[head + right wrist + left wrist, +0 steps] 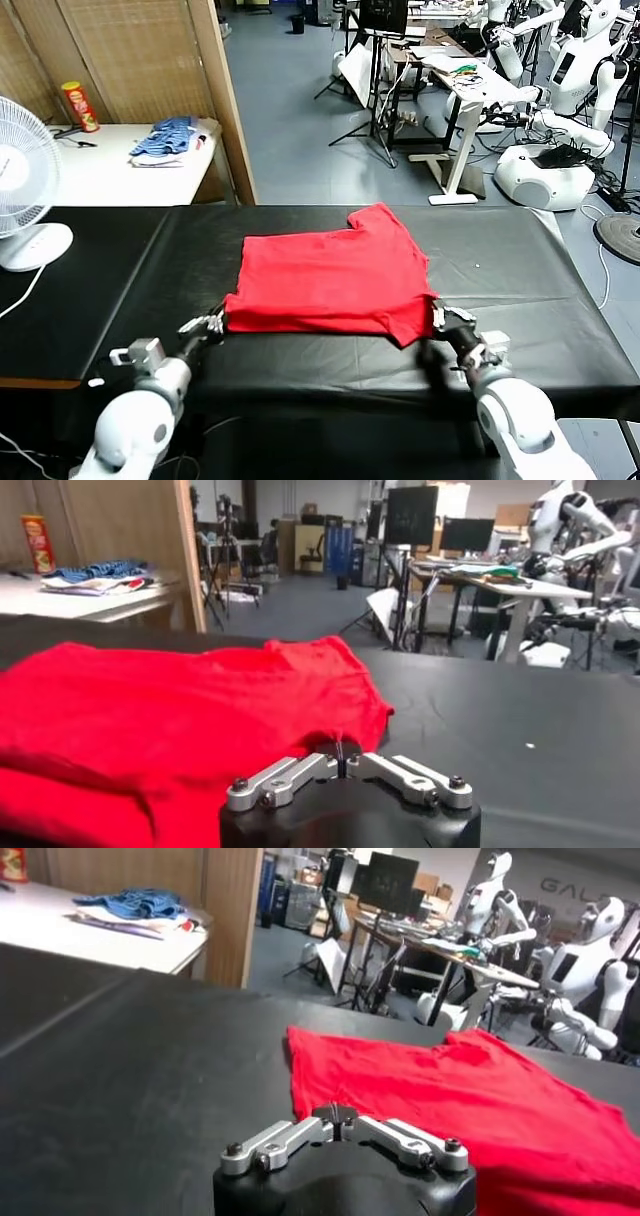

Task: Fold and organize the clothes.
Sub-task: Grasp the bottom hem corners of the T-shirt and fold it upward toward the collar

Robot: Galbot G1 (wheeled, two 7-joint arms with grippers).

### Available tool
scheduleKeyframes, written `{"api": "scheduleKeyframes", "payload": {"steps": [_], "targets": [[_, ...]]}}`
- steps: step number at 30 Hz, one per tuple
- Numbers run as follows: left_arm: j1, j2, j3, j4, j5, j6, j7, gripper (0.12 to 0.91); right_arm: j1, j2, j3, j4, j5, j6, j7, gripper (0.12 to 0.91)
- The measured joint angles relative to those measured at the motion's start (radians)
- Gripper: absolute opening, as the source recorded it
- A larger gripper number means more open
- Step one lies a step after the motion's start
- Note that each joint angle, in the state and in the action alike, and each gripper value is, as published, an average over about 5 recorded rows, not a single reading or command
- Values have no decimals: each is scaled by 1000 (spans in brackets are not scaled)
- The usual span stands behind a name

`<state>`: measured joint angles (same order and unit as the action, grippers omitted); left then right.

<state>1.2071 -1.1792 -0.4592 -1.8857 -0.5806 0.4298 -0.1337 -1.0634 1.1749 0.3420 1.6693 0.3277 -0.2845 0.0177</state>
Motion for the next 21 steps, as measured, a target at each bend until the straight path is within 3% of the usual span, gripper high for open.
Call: {"api": "scheduleKeyframes", "payload": {"steps": [3,5,13,16,21], "targets": [[-37,-5,14,46,17,-3,-3,126,35,18,-9,-34,0,3,1,135],[-52,-8,19,71,27,-4,-9,126,43,23,-9,-41,1,0,-2,189],[-57,-21,20,89,46,0,-18,150,-26,-12,29,45,22,-40,-18,592],[-41,-22,16,72,49,1,-16,267,-83,-34,50,110,28,-47,-17,733],[9,-16,2,22,46,6,-8,550,-180,-58,84,179,27,-44,-13,796]]}}
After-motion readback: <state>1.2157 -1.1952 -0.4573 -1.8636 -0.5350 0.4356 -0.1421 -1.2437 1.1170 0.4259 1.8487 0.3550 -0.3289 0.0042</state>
